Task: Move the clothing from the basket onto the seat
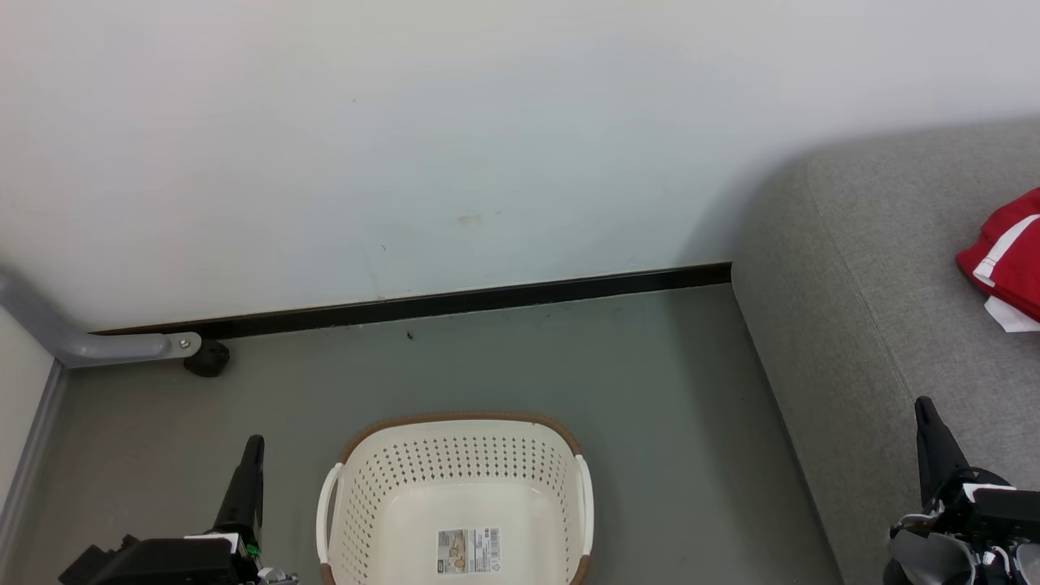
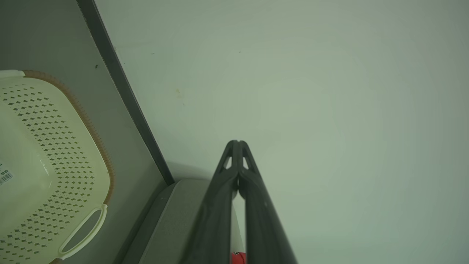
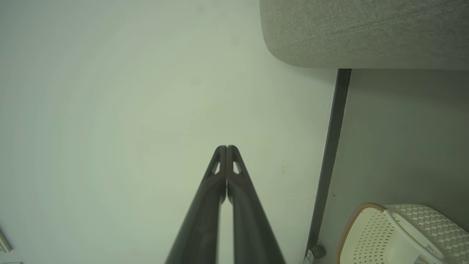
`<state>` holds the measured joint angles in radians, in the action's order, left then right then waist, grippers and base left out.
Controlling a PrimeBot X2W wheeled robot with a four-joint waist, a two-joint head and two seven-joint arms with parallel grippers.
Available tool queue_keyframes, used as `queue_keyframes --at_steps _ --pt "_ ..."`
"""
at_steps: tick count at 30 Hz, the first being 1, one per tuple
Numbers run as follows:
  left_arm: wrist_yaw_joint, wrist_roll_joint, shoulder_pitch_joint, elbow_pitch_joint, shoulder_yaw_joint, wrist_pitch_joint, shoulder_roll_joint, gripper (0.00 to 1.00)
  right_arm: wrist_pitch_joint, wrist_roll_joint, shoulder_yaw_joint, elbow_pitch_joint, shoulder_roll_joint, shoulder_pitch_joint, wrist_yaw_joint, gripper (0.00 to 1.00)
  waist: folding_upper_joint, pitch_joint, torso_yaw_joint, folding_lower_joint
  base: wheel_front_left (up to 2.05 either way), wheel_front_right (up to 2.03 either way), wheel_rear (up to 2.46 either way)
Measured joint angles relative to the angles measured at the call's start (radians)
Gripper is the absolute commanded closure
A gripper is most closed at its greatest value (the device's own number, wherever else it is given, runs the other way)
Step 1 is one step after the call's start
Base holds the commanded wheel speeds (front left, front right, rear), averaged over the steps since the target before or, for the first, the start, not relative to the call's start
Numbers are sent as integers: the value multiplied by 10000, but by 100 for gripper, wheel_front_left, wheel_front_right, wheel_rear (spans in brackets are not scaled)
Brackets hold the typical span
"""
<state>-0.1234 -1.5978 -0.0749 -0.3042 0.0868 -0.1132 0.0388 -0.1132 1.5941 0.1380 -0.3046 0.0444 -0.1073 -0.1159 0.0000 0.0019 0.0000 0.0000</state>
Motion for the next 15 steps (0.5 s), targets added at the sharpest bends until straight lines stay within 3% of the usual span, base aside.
queue_keyframes --at_steps 15 --pt "0 -13 0 8 0 0 0 100 0 0 0 4 0 0 0 100 0 0 0 0 0 0 0"
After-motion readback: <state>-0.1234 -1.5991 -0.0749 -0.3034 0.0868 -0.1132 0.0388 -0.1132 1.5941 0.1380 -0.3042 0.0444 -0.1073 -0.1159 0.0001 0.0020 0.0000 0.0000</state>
